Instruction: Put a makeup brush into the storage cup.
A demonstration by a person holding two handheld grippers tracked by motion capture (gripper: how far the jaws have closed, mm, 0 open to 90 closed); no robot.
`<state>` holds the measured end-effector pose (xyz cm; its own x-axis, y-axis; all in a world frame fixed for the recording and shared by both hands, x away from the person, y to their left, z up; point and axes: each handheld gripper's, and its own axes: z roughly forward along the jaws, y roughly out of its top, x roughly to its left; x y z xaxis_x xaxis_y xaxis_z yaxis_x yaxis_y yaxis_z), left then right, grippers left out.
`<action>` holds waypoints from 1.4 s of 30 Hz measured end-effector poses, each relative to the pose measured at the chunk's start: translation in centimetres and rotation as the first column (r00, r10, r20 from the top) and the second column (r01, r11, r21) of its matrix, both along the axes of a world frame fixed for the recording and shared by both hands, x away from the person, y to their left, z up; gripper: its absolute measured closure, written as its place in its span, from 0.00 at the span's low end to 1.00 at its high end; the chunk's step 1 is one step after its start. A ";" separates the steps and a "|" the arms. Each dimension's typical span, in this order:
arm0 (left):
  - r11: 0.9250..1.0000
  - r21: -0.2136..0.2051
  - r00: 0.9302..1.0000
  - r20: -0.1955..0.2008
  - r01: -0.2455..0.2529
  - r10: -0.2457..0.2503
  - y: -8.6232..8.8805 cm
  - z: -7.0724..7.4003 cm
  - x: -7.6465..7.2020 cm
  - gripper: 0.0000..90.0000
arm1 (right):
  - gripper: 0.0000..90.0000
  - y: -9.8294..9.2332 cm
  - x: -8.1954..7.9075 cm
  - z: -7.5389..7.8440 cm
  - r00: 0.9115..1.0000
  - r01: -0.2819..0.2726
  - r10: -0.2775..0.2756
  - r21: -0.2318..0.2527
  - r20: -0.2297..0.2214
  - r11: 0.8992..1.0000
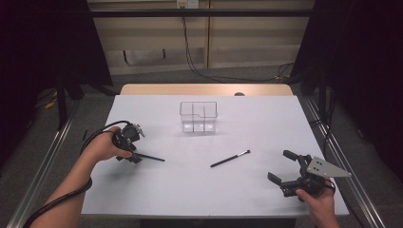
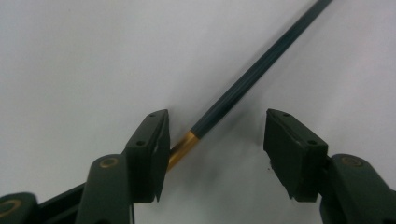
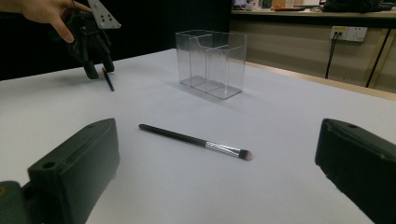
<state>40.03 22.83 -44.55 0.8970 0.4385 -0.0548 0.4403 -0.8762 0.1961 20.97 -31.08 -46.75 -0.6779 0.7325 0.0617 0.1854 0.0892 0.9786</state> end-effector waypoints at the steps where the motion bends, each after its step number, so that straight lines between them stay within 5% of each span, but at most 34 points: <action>1: 1.000 0.008 1.000 -0.003 0.008 -0.007 0.1 -0.1 0.1 0.49 | 0.00 0.0 0.0 0.0 1.000 0.000 0.000 0.000 0.000 1.000; 4: 1.000 0.001 1.000 -0.004 -0.004 0.004 0.3 -0.1 0.0 0.51 | 0.00 0.0 0.0 0.0 1.000 0.000 0.000 -0.001 0.000 1.000; 8: 1.000 0.022 1.000 -0.019 -0.005 0.005 0.4 0.1 0.0 0.67 | 0.00 0.0 0.0 0.0 1.000 0.001 -0.001 -0.002 -0.001 1.000; 16: 0.998 0.047 0.998 -0.044 0.050 -0.047 0.1 0.2 -0.1 0.93 | 0.00 0.0 -0.1 -0.1 1.000 0.001 -0.001 -0.007 -0.002 1.000; 24: 0.992 0.105 0.997 -0.028 0.076 -0.074 -0.7 0.0 -0.4 0.93 | 0.00 0.0 -0.1 0.0 1.000 0.000 0.000 -0.011 -0.003 1.000; 30: 0.990 0.129 0.999 -0.028 0.049 -0.046 -1.0 0.0 -0.5 0.93 | 0.00 0.1 -0.1 0.0 1.000 -0.002 0.002 -0.016 -0.001 1.000; 42: 0.998 0.055 1.000 -0.022 -0.008 0.009 -0.8 0.5 -0.8 0.94 | 0.00 0.0 0.0 -0.1 1.000 -0.001 0.001 -0.021 -0.005 1.000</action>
